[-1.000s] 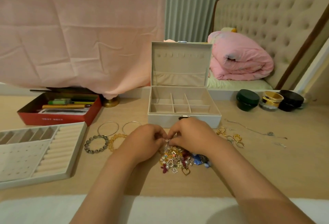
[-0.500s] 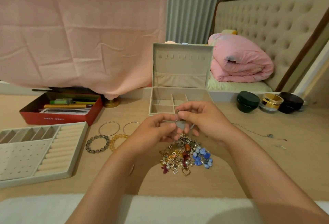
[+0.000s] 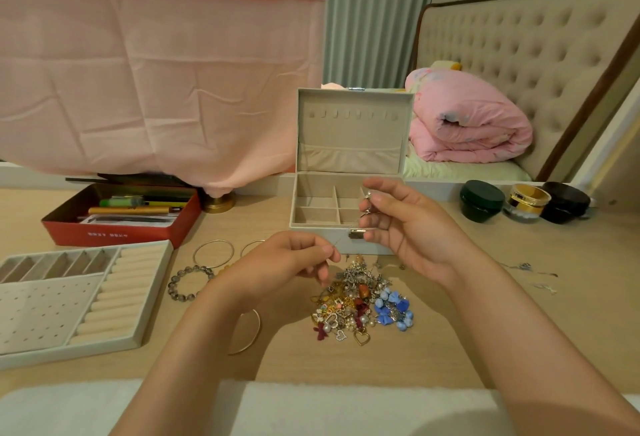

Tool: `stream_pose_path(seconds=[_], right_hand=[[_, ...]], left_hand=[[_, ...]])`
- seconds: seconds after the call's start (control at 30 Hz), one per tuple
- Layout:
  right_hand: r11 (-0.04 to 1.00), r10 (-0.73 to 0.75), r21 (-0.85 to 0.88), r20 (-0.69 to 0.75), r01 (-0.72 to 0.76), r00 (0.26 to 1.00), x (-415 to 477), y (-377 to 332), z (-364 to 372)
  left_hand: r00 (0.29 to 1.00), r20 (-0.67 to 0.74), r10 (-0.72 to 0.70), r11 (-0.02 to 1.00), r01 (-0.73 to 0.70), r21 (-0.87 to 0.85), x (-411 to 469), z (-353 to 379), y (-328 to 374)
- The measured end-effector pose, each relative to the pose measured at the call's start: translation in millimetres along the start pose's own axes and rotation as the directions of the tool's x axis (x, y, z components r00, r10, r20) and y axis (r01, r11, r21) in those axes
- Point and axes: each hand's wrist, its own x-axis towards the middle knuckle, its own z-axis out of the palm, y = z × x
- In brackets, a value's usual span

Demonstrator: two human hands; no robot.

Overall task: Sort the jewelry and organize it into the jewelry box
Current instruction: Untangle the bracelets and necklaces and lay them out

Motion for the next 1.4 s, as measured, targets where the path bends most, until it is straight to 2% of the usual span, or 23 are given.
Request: stream_pose_path(seconds=[0.23, 0.4, 0.47, 0.53, 0.6, 0.77, 0.87, 0.97, 1.07, 1.27, 1.4], right_hand=[[0.999, -0.043, 0.032, -0.006, 0.043, 0.999, -1.1, -7.4, -0.2], [0.998, -0.069, 0.006, -0.061, 0.070, 0.996, -4.4, -12.9, -4.4], [0.988, -0.084, -0.134, -0.088, 0.072, 0.993, -7.5, -14.2, -8.7], [0.916, -0.094, -0.397, -0.084, 0.053, 0.992, -13.5, -15.9, -16.4], [0.787, -0.079, -0.616, -0.049, 0.033, 0.996, -21.9, -18.4, -28.4], [0.524, 0.021, -0.851, -0.025, -0.032, 0.999, -39.9, -23.6, -66.1], [0.414, 0.070, -0.908, -0.045, -0.071, 0.996, -48.6, -28.7, -88.5], [0.345, 0.097, -0.931, -0.094, -0.122, 0.991, -60.3, -33.5, -109.1], [0.240, 0.104, -0.953, -0.163, -0.184, 0.981, -71.1, -33.3, -127.6], [0.132, 0.153, -0.938, -0.299, -0.320, 0.942, -95.0, -36.0, -161.4], [0.045, 0.209, -0.906, -0.404, -0.422, 0.890, -111.9, -41.0, -177.4]], left_hand=[[0.994, 0.053, 0.100, 0.957, -0.082, -0.278, -3.5, -1.9, 6.7], [0.994, 0.071, 0.081, 0.948, -0.055, -0.312, -5.7, -6.8, 9.2], [0.996, 0.071, 0.054, 0.959, -0.032, -0.281, -7.4, -9.1, 10.8], [0.998, 0.067, 0.007, 0.985, 0.004, -0.173, -8.3, -9.8, 12.5], [0.999, 0.037, -0.040, 0.999, 0.041, -0.022, -7.0, -6.8, 14.8], [0.998, 0.013, -0.054, 0.987, 0.052, 0.151, 4.5, 13.3, 25.6], [0.992, 0.081, -0.100, 0.979, 0.084, 0.185, 15.1, 25.4, 31.9], [0.963, 0.207, -0.173, 0.970, 0.130, 0.206, 25.2, 40.6, 35.8], [0.941, 0.287, -0.180, 0.978, 0.141, 0.153, 35.5, 57.7, 34.3], [0.915, 0.346, -0.206, 0.979, 0.194, 0.070, 48.8, 83.9, 35.3], [0.921, 0.311, -0.235, 0.961, 0.172, 0.217, 55.9, 105.1, 36.9]])
